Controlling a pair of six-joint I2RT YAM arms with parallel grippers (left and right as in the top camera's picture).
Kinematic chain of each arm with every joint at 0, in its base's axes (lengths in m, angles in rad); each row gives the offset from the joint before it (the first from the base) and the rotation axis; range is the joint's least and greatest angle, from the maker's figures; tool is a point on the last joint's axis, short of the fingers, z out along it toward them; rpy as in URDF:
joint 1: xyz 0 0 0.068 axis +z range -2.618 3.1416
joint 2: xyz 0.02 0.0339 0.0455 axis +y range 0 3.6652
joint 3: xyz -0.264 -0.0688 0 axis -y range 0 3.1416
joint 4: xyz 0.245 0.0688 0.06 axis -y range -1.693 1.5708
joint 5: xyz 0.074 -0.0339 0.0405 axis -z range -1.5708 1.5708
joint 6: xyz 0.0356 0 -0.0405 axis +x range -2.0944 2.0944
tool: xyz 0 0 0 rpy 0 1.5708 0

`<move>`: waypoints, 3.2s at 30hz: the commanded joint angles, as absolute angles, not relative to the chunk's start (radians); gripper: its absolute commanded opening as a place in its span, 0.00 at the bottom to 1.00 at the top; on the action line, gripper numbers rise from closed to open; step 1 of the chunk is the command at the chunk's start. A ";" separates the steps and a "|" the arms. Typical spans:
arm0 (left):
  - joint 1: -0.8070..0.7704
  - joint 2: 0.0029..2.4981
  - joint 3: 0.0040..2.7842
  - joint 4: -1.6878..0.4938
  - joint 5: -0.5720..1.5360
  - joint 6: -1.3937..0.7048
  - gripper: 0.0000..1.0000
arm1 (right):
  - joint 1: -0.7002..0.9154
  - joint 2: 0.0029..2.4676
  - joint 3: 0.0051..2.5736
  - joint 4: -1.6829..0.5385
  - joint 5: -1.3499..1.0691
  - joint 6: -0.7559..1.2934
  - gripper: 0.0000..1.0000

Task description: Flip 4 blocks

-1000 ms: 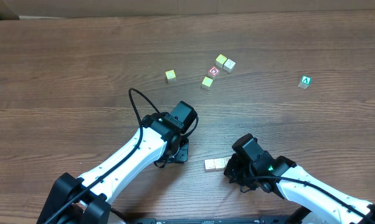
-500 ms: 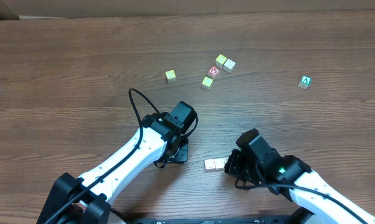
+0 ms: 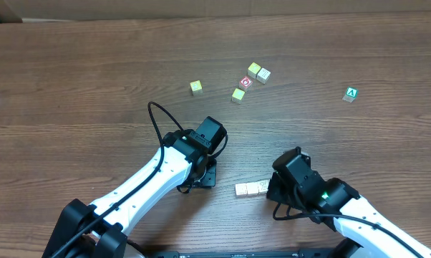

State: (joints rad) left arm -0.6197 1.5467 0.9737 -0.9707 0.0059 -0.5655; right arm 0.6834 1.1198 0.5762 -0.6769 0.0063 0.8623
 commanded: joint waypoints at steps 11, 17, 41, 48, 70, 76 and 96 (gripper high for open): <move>-0.614 1.526 0.992 -0.972 0.030 -0.553 0.47 | 0.685 1.125 0.591 -0.627 0.216 0.672 0.04; -0.614 1.526 0.992 -0.970 0.034 -0.553 0.04 | 0.623 1.176 0.591 -0.633 0.181 0.641 0.04; -0.616 1.528 0.922 -0.868 0.025 -0.553 0.04 | 0.437 1.491 0.653 -0.651 -0.211 0.572 0.04; -0.616 1.528 0.838 -0.804 0.107 -0.553 0.04 | 0.437 1.491 0.653 -0.649 -0.212 0.572 0.04; -0.671 1.533 0.793 -0.662 0.237 -0.696 0.04 | 0.437 1.491 0.653 -0.660 -0.223 0.572 0.04; -0.681 1.533 0.767 -0.645 0.237 -0.720 0.04 | 0.437 1.491 0.653 -0.659 -0.223 0.572 0.04; -0.683 1.645 0.765 -0.538 0.299 -0.748 0.04 | 0.437 1.491 0.653 -0.656 -0.227 0.572 0.04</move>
